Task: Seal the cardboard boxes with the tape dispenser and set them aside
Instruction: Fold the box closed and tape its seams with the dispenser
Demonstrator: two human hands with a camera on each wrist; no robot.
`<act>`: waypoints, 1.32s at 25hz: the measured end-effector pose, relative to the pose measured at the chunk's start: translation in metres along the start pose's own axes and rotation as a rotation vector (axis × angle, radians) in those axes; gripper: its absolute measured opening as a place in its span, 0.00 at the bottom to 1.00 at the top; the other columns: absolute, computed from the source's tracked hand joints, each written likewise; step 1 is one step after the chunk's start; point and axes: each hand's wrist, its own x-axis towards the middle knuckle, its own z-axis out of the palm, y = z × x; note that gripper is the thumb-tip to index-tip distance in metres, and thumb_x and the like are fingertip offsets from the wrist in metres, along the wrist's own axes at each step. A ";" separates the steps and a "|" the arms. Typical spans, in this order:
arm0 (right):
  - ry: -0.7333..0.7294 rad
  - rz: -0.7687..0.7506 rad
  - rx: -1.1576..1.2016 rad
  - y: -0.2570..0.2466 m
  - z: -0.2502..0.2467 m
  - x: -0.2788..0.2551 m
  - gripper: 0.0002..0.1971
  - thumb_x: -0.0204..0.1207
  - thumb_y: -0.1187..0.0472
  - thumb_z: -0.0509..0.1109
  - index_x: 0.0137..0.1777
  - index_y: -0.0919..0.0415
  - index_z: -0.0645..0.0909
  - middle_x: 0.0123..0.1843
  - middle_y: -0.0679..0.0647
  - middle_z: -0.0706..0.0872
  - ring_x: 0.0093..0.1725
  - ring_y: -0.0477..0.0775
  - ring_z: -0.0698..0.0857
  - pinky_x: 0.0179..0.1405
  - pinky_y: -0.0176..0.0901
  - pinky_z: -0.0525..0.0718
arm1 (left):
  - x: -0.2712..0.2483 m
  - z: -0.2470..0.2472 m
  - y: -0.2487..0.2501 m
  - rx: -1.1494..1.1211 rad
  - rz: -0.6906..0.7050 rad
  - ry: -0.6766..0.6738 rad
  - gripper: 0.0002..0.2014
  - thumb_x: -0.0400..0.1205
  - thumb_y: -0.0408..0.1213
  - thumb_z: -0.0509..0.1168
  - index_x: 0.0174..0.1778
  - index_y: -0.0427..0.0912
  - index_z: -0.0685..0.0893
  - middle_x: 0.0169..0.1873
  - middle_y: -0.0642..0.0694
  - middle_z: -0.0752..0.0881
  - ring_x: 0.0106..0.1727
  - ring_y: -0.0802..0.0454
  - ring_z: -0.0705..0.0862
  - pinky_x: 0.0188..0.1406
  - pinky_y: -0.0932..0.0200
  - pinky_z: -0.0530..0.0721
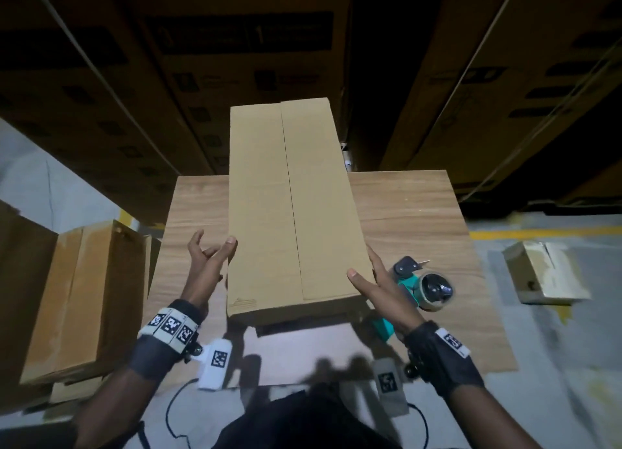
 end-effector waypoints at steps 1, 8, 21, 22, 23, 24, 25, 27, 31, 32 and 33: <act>-0.023 -0.007 0.029 0.004 0.004 0.001 0.43 0.72 0.27 0.72 0.84 0.20 0.53 0.86 0.31 0.60 0.85 0.41 0.61 0.87 0.54 0.59 | 0.004 0.001 0.005 -0.012 0.002 -0.023 0.39 0.87 0.56 0.64 0.89 0.59 0.49 0.79 0.46 0.71 0.74 0.47 0.72 0.75 0.39 0.69; -0.174 -0.013 0.036 -0.027 0.001 0.050 0.36 0.83 0.43 0.71 0.86 0.28 0.57 0.84 0.38 0.71 0.81 0.49 0.72 0.79 0.62 0.73 | -0.002 0.010 -0.005 -0.206 -0.044 -0.020 0.28 0.92 0.56 0.53 0.89 0.59 0.56 0.81 0.53 0.70 0.80 0.49 0.70 0.82 0.45 0.61; 0.408 -0.071 -0.460 -0.061 -0.030 0.042 0.31 0.82 0.47 0.73 0.83 0.47 0.70 0.81 0.54 0.74 0.76 0.57 0.74 0.73 0.56 0.75 | -0.031 -0.020 0.019 0.379 0.197 -0.413 0.05 0.87 0.39 0.70 0.54 0.45 0.90 0.50 0.52 0.93 0.55 0.54 0.90 0.65 0.44 0.85; 0.388 -0.061 -0.524 -0.064 -0.015 0.028 0.36 0.79 0.44 0.75 0.85 0.43 0.66 0.87 0.54 0.66 0.83 0.60 0.67 0.79 0.64 0.70 | -0.023 -0.031 0.029 0.418 0.309 -0.342 0.04 0.85 0.41 0.72 0.53 0.47 0.90 0.50 0.54 0.93 0.54 0.57 0.89 0.66 0.45 0.85; 0.329 -0.061 -0.553 -0.071 0.002 0.012 0.39 0.78 0.41 0.75 0.86 0.39 0.63 0.90 0.53 0.57 0.87 0.60 0.59 0.82 0.69 0.64 | -0.011 -0.040 0.038 0.472 0.413 -0.276 0.08 0.83 0.45 0.74 0.56 0.49 0.89 0.54 0.55 0.91 0.57 0.57 0.87 0.64 0.47 0.85; 0.252 -0.075 -0.559 -0.078 0.022 -0.004 0.40 0.77 0.39 0.75 0.86 0.36 0.60 0.92 0.51 0.51 0.89 0.60 0.53 0.83 0.72 0.60 | 0.001 -0.047 0.048 0.572 0.506 -0.235 0.16 0.81 0.50 0.75 0.62 0.51 0.86 0.62 0.53 0.88 0.62 0.55 0.85 0.64 0.47 0.83; 0.162 -0.103 -0.571 -0.083 0.042 -0.015 0.41 0.77 0.37 0.74 0.86 0.34 0.59 0.92 0.49 0.48 0.90 0.59 0.50 0.84 0.73 0.57 | 0.015 -0.053 0.057 0.698 0.575 -0.220 0.25 0.79 0.55 0.76 0.70 0.54 0.81 0.71 0.50 0.83 0.70 0.50 0.80 0.68 0.44 0.80; -0.004 -0.130 -0.660 -0.084 0.083 -0.031 0.43 0.76 0.33 0.73 0.87 0.32 0.55 0.92 0.49 0.45 0.90 0.59 0.45 0.85 0.75 0.49 | 0.042 -0.057 0.071 0.967 0.612 -0.269 0.43 0.74 0.64 0.76 0.84 0.61 0.67 0.86 0.45 0.65 0.85 0.40 0.64 0.78 0.28 0.67; -0.019 -0.116 -0.988 -0.055 0.123 -0.030 0.43 0.81 0.40 0.69 0.88 0.31 0.44 0.91 0.48 0.33 0.89 0.62 0.31 0.81 0.79 0.32 | 0.073 -0.060 0.071 1.198 0.501 -0.398 0.56 0.64 0.86 0.56 0.88 0.70 0.49 0.91 0.52 0.43 0.91 0.42 0.41 0.82 0.20 0.46; 0.007 -0.135 -1.032 -0.050 0.122 -0.031 0.42 0.83 0.46 0.68 0.87 0.30 0.43 0.91 0.46 0.31 0.89 0.60 0.31 0.81 0.80 0.33 | 0.074 -0.062 0.067 1.241 0.509 -0.395 0.56 0.61 0.88 0.48 0.88 0.72 0.48 0.91 0.53 0.40 0.91 0.44 0.39 0.82 0.20 0.44; 0.027 -0.162 -1.061 -0.045 0.118 -0.031 0.42 0.84 0.51 0.68 0.87 0.29 0.42 0.91 0.44 0.31 0.89 0.57 0.31 0.81 0.80 0.35 | 0.074 -0.064 0.061 1.274 0.528 -0.385 0.57 0.60 0.90 0.42 0.88 0.72 0.48 0.90 0.54 0.38 0.90 0.45 0.37 0.82 0.21 0.44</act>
